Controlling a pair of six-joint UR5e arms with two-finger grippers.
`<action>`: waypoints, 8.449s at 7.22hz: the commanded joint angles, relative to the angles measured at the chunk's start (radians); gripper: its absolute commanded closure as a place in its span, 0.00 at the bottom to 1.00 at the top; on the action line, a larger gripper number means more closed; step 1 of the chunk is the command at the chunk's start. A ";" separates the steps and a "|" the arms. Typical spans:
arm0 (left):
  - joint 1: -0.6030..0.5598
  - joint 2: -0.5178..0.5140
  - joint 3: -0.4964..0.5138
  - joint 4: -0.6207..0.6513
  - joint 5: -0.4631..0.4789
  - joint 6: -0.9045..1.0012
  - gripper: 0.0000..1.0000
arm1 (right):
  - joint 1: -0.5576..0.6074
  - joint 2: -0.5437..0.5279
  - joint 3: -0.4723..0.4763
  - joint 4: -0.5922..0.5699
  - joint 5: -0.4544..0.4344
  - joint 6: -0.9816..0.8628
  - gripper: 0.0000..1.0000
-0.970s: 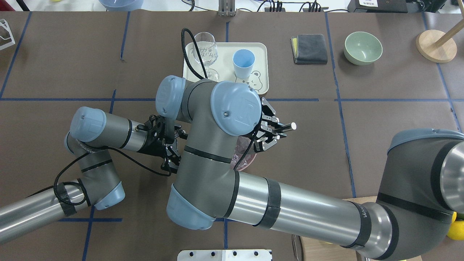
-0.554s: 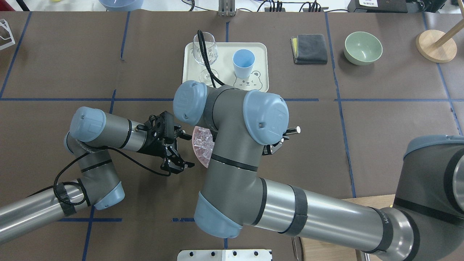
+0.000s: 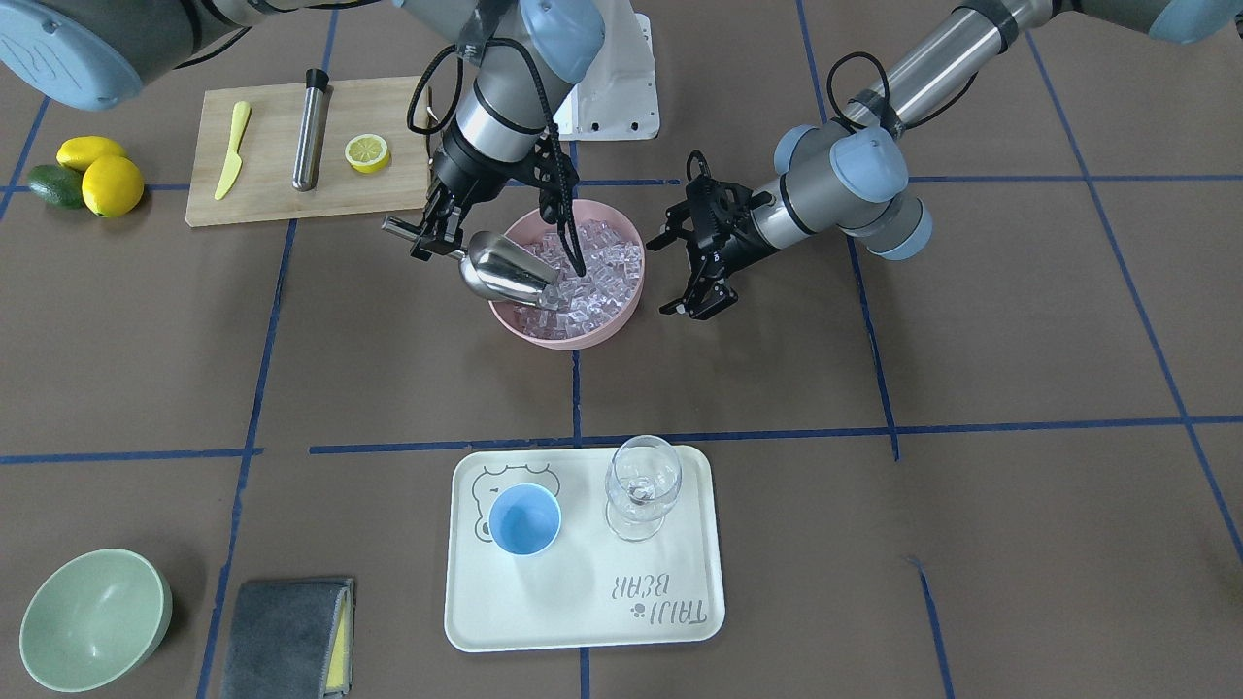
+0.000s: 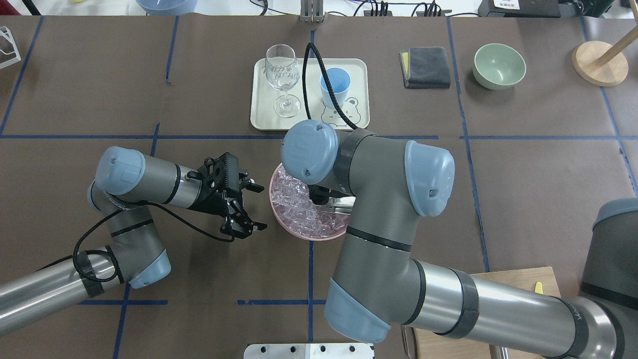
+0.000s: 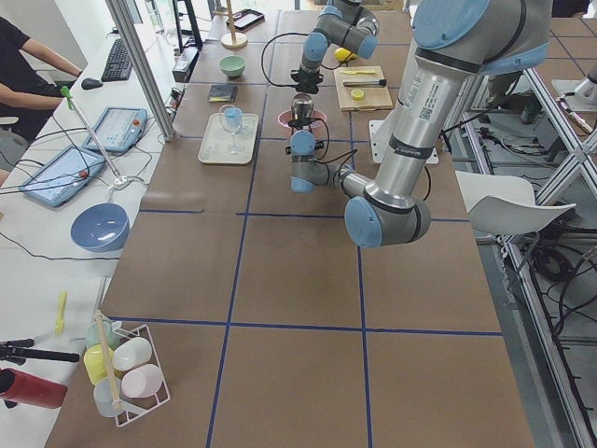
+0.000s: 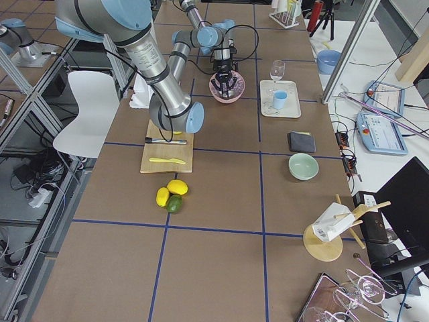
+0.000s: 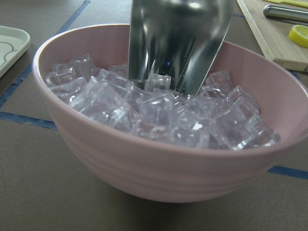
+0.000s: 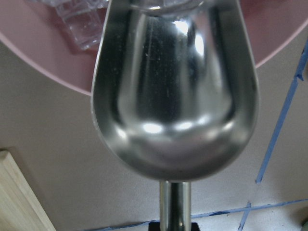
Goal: Put ice in cup with scoop
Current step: 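Drag the scoop through the ice cubes and lift it out filled, then carry the filled scoop to the light blue cup while the left arm withdraws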
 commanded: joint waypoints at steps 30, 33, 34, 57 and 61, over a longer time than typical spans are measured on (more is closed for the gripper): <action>0.001 -0.003 0.000 0.009 0.003 0.000 0.00 | 0.256 -0.379 0.121 0.883 0.601 0.115 1.00; -0.006 -0.001 0.000 0.011 0.003 0.000 0.00 | 0.273 -0.451 0.118 1.129 0.647 0.249 1.00; -0.008 -0.001 0.000 0.012 0.003 -0.002 0.00 | 0.277 -0.455 0.120 1.150 0.654 0.268 1.00; -0.806 0.352 -0.292 0.654 -0.238 0.028 0.00 | 0.451 -0.187 -0.073 0.520 0.634 0.468 1.00; -0.812 0.366 -0.287 0.654 -0.236 0.028 0.00 | 0.419 -0.102 -0.113 0.398 0.620 0.466 1.00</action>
